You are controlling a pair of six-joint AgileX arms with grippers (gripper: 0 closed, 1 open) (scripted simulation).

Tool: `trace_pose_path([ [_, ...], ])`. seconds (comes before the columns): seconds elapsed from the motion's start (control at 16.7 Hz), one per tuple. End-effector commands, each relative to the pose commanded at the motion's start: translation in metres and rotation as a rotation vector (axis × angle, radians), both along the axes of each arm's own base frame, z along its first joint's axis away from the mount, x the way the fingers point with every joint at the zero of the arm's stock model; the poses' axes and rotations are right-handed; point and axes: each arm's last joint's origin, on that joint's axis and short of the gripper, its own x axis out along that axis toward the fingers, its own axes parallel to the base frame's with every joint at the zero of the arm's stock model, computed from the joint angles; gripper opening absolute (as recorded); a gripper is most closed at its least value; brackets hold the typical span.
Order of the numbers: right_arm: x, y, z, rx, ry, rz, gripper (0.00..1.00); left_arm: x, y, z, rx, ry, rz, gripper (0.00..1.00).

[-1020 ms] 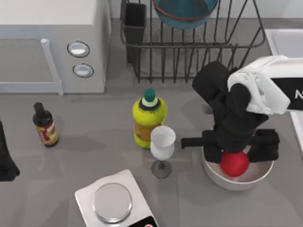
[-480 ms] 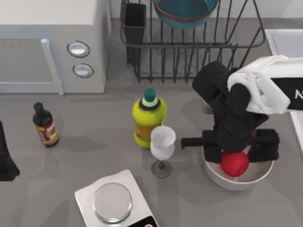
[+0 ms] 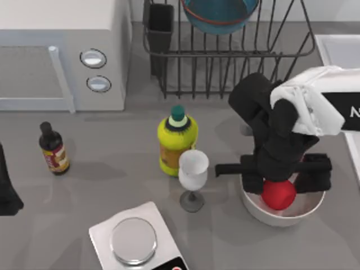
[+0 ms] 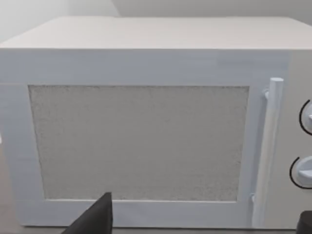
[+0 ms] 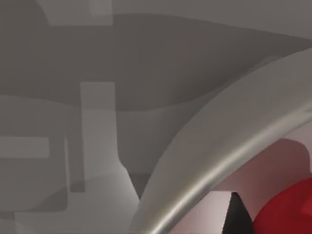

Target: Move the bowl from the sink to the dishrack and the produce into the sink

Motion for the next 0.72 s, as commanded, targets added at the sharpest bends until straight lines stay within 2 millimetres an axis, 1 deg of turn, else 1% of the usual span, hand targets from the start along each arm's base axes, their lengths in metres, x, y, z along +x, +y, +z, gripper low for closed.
trace_pose_path([
  [0.36, 0.000, 0.000, 0.000, 0.000, 0.000, 0.000, 0.00, 0.000, 0.000, 0.000, 0.000, 0.000, 0.000, 1.00],
  [0.42, 0.010, -0.006, 0.032, 0.001, -0.087, 0.024, 0.00, 0.000, 0.000, 0.000, 0.000, 0.000, 0.000, 1.00],
  [0.6, 0.012, -0.011, 0.034, -0.016, -0.066, 0.003, 0.00, 0.000, 0.000, 0.000, 0.000, 0.000, 0.000, 1.00],
  [0.72, 0.015, -0.018, 0.042, -0.032, -0.044, -0.017, 0.00, 0.000, 0.000, 0.000, 0.000, 0.000, 0.000, 1.00],
])
